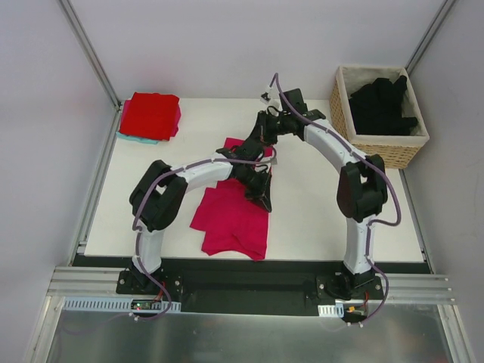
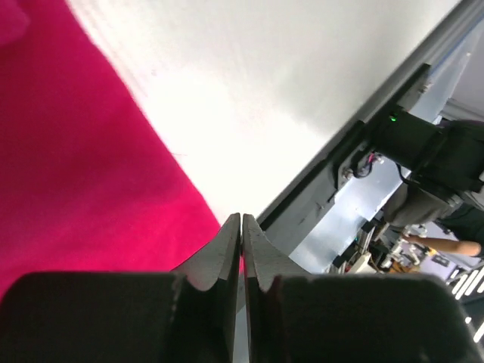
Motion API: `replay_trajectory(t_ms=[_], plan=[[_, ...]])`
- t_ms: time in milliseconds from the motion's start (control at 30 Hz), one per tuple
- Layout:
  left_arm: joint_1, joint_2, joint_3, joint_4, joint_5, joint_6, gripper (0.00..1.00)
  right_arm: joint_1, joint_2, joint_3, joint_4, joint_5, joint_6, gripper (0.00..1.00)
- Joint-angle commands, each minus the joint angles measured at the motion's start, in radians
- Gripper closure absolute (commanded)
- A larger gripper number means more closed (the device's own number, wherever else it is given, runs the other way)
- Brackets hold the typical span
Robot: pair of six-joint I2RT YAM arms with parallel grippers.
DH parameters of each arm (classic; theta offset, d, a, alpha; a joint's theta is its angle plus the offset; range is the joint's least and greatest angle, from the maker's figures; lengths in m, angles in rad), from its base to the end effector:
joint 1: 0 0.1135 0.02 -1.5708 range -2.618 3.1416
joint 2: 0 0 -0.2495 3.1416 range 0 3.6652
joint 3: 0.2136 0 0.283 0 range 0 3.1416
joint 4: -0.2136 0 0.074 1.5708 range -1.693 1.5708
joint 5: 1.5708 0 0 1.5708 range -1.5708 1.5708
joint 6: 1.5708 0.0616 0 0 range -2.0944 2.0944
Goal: Fold and stack the t-shirts
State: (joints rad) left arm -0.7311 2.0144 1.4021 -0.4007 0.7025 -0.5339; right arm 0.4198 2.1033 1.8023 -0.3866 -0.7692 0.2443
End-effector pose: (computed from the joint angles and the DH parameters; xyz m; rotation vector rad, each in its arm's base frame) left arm 0.3099 -0.3314 0.1263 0.5706 2.7699 -1.3075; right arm 0.4574 0.2511 0.2287 -0.6303 2.2187 1.2159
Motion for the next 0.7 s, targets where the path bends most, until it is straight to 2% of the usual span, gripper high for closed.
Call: replay_trajectory(t_ms=[0, 33, 67, 100, 167, 267, 333, 433, 533, 667], plan=[[0.012, -0.134, 0.093, -0.036, 0.003, 0.032, 0.91, 0.077, -0.123, -0.083, -0.193, 0.09, -0.163, 0.99], [0.012, -0.163, 0.101, -0.05, -0.003, 0.037, 0.86, 0.085, -0.132, -0.11, -0.196, 0.093, -0.166, 0.99], [0.018, -0.18, 0.118, -0.059, -0.009, 0.043, 0.67, 0.095, -0.135, -0.116, -0.204, 0.102, -0.163, 0.99], [0.022, -0.196, 0.127, -0.073, -0.038, 0.057, 0.6, 0.112, -0.141, -0.121, -0.224, 0.116, -0.163, 0.99], [0.05, -0.264, 0.129, -0.105, -0.076, 0.074, 0.52, 0.129, -0.141, -0.124, -0.271, 0.148, -0.171, 0.99], [0.102, -0.371, 0.063, -0.113, -0.142, 0.071, 0.5, 0.166, -0.138, -0.129, -0.351, 0.188, -0.172, 0.99], [0.175, -0.454, 0.011, -0.112, -0.176, 0.066, 0.52, 0.194, -0.16, -0.153, -0.376, 0.234, -0.166, 0.99], [0.297, -0.581, -0.131, -0.109, -0.219, 0.048, 0.56, 0.223, -0.224, -0.277, -0.364, 0.277, -0.134, 0.99], [0.387, -0.703, -0.211, -0.11, -0.264, 0.055, 0.58, 0.244, -0.279, -0.432, -0.336, 0.297, -0.105, 0.99], [0.426, -0.837, -0.276, -0.118, -0.316, 0.064, 0.57, 0.309, -0.345, -0.576, -0.382, 0.366, -0.093, 0.99]])
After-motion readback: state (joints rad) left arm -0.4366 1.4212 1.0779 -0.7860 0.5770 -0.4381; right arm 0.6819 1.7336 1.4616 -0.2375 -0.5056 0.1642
